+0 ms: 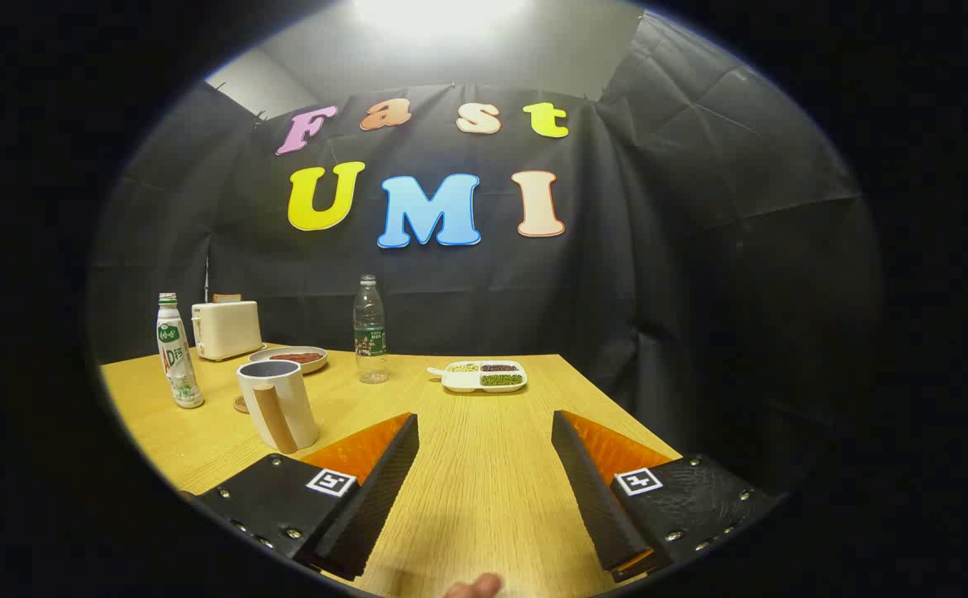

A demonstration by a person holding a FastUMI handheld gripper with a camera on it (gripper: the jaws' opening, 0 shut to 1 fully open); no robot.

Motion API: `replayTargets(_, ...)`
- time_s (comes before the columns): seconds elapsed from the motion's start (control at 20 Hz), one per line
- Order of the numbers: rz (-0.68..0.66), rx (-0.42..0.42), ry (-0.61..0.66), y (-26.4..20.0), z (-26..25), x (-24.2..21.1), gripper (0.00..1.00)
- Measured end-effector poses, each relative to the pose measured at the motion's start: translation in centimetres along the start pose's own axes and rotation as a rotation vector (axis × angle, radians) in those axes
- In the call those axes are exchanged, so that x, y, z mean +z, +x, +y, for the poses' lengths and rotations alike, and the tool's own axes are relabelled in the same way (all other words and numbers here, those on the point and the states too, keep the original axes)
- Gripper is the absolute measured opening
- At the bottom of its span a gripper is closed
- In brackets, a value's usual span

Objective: Take the bottle from table, then pour the juice into the cup, finally place the bottle on the coaster

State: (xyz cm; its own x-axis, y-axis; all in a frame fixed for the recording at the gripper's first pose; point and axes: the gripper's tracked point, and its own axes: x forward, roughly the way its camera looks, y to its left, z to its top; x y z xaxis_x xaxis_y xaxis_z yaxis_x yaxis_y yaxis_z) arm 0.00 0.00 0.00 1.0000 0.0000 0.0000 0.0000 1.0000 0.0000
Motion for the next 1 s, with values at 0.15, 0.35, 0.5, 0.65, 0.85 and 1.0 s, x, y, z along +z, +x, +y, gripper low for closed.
replayTargets(0.15,-0.005,-0.005,0.004,0.7,-0.2,0.1,0.98)
replayTargets(0.35,0.038,-0.014,0.019,4.9,-0.4,-0.4,0.98)
replayTargets(0.5,0.011,-0.031,-0.025,7.0,-0.5,1.2,0.97)
replayTargets(0.65,-0.015,-0.04,0.0,8.1,0.3,2.8,0.98)
replayTargets(0.85,-0.001,-0.164,-0.004,6.2,0.8,4.5,0.98)
replayTargets(1.0,-0.011,-0.24,-0.006,3.7,3.2,6.0,0.97)
